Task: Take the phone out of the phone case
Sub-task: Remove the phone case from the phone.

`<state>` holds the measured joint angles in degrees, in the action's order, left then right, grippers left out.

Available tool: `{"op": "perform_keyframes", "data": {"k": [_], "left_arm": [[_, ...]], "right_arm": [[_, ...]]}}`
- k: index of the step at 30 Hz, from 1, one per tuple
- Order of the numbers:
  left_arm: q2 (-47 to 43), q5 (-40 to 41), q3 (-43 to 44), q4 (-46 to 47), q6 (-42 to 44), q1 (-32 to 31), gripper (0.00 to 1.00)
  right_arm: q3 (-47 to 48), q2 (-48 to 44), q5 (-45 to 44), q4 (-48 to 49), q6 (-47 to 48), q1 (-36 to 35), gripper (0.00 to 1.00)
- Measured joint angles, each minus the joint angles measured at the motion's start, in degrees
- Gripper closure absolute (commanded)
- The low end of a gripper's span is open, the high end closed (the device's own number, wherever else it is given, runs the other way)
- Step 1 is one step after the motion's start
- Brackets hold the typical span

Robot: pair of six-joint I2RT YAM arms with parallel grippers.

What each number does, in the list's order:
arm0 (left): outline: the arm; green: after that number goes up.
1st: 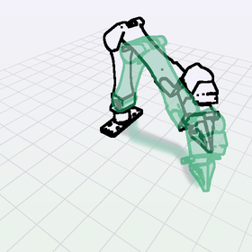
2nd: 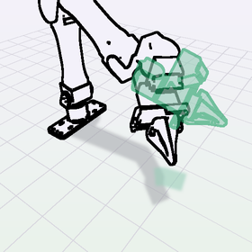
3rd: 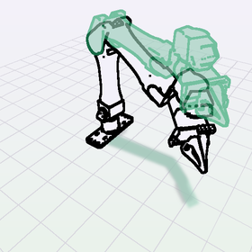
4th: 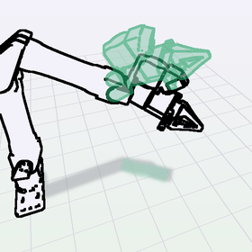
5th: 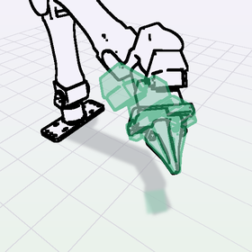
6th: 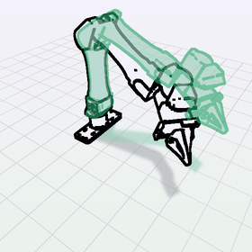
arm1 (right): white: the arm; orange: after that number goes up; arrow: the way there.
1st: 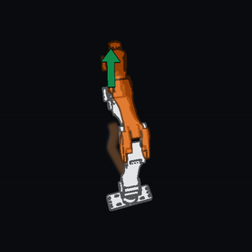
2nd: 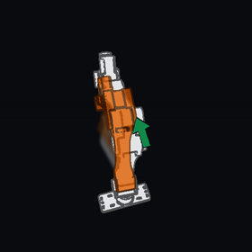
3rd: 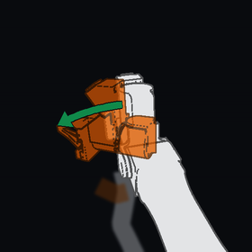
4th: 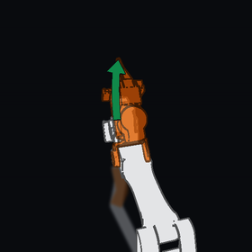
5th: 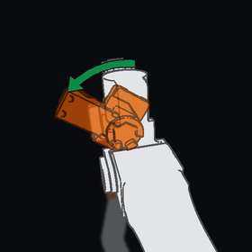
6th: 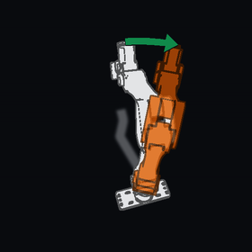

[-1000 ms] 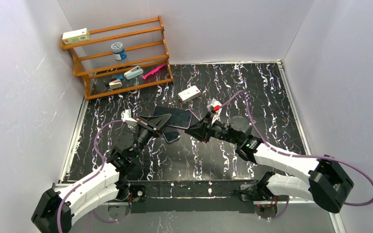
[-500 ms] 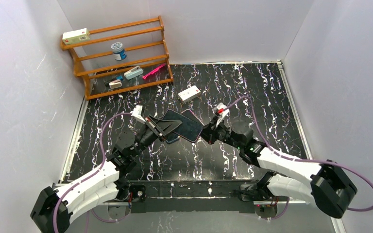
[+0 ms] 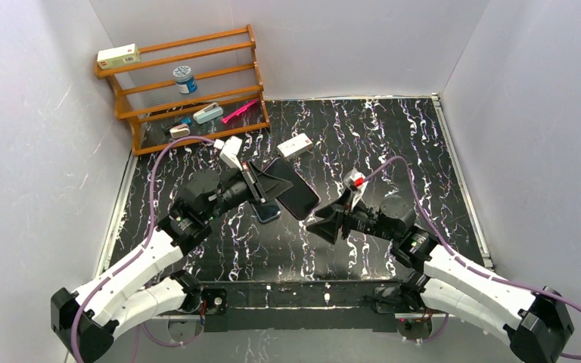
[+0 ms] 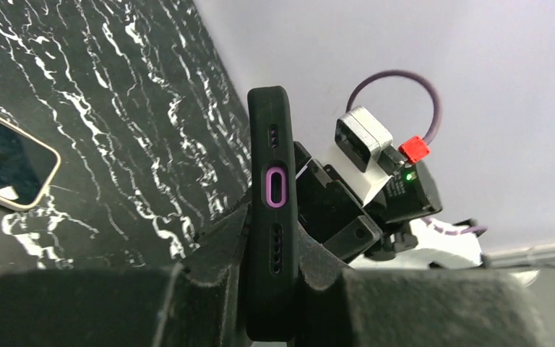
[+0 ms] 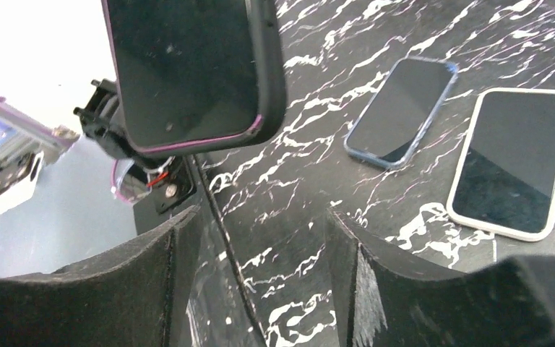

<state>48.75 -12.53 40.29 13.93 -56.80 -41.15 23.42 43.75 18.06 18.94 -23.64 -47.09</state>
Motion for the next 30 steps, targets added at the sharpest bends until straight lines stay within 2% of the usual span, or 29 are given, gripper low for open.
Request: {"op": "perform_keyframes", "data": {"k": [5,9,14,22,30], "left_arm": [[4.76,-6.97,7.08,-9.22,8.68,1.84,1.00],[7.89,-14.88,9.94,-13.00,12.74,4.96,1.00],[10.19,-24.85,10.47,-13.14,13.77,9.33,1.00],[10.67,-34.47,10.47,-12.61,15.50,10.08,1.00],[9.38,-39.65,10.45,-11.56,17.97,10.08,1.00]], "right_arm": [[0.15,-0.20,6.49,-4.42,2.25,0.00,0.29],[1.03,-0.22,10.36,-6.21,4.83,0.00,0.29],[3.78,-0.15,13.64,-7.96,8.50,0.00,0.32],[7.96,2.51,18.97,-9.51,12.22,0.00,0.36],[10.56,6.91,25.11,-9.94,13.70,0.00,0.52]]}}
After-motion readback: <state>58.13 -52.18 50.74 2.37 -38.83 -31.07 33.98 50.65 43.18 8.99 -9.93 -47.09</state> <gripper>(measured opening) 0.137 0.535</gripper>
